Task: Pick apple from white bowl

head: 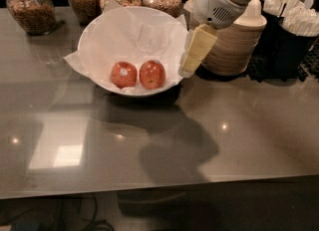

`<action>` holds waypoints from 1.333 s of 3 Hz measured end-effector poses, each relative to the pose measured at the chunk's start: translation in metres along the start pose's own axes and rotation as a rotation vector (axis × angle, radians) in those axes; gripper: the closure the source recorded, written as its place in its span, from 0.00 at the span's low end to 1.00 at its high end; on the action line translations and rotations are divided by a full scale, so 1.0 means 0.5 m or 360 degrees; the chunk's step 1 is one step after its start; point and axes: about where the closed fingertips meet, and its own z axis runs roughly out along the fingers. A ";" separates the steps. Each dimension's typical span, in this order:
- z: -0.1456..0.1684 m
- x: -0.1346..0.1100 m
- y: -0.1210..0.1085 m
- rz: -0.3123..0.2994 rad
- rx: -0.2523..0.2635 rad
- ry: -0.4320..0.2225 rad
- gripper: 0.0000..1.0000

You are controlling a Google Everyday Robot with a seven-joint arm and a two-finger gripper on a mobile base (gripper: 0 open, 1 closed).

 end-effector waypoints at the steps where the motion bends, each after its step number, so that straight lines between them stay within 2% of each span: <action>1: 0.033 -0.038 -0.037 0.0037 -0.0038 -0.0163 0.00; 2: 0.064 -0.057 -0.050 0.0100 -0.0130 -0.0340 0.00; 3: 0.095 -0.079 -0.042 0.0160 -0.0270 -0.0517 0.00; 4: 0.119 -0.095 -0.030 0.0168 -0.0352 -0.0550 0.06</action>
Offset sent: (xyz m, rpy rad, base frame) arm 0.0460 0.0494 -0.0096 0.3787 0.1404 0.0760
